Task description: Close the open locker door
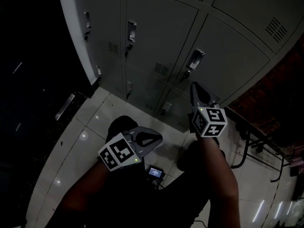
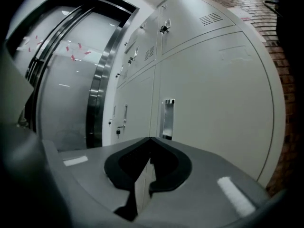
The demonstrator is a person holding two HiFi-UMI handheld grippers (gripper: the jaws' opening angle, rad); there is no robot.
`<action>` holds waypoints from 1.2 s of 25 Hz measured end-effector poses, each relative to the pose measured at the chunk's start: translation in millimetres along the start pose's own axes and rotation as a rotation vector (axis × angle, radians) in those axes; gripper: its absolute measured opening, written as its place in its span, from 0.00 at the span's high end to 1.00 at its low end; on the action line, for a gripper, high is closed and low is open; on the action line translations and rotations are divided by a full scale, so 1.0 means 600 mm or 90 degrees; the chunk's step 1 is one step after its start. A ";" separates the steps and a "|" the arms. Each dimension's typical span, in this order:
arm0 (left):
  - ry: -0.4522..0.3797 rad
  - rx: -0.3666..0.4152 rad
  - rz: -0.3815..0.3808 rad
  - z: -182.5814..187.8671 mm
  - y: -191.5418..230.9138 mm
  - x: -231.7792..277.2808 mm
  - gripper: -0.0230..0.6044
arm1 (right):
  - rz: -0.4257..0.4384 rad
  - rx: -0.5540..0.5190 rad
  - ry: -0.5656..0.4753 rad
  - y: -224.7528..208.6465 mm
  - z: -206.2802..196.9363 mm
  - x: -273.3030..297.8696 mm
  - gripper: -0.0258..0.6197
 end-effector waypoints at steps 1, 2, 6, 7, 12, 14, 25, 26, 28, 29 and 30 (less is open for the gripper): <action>0.000 0.000 0.000 0.000 0.001 0.000 0.94 | 0.013 -0.003 0.003 0.004 -0.010 -0.016 0.96; 0.000 0.000 0.000 0.000 0.001 -0.001 0.94 | 0.025 -0.005 0.004 0.008 -0.019 -0.033 0.96; 0.000 -0.001 0.001 -0.001 0.002 -0.002 0.94 | 0.052 -0.012 0.011 0.015 -0.045 -0.094 0.96; 0.001 -0.001 0.001 -0.002 0.002 -0.001 0.94 | 0.056 -0.012 0.014 0.015 -0.050 -0.108 0.96; 0.004 -0.002 0.005 -0.005 0.003 -0.001 0.94 | 0.062 -0.001 0.017 0.011 -0.072 -0.173 0.96; 0.004 -0.003 0.005 -0.004 0.003 -0.002 0.94 | 0.066 -0.002 0.021 0.011 -0.079 -0.197 0.96; 0.009 -0.004 0.006 -0.005 0.003 -0.003 0.94 | 0.070 -0.001 0.035 0.013 -0.107 -0.302 0.96; 0.009 -0.004 0.006 -0.005 0.003 -0.003 0.94 | 0.073 0.003 0.035 0.013 -0.110 -0.309 0.96; 0.010 -0.003 0.006 -0.005 0.004 -0.003 0.94 | 0.087 0.008 0.033 0.015 -0.117 -0.321 0.96; 0.010 -0.003 0.007 -0.005 0.004 -0.003 0.94 | 0.097 0.009 0.030 0.016 -0.120 -0.326 0.96; 0.010 -0.003 0.007 -0.006 0.004 -0.003 0.94 | 0.108 0.009 0.028 0.018 -0.124 -0.329 0.96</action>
Point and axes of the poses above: the fingertips, and each gripper's own axes: x forward along the fingers, y to its left, z out of its top, the point moved 9 cm from there along -x, backward along the fingers, and after that the axes turned 5 degrees about y, right-handed, at the moved point
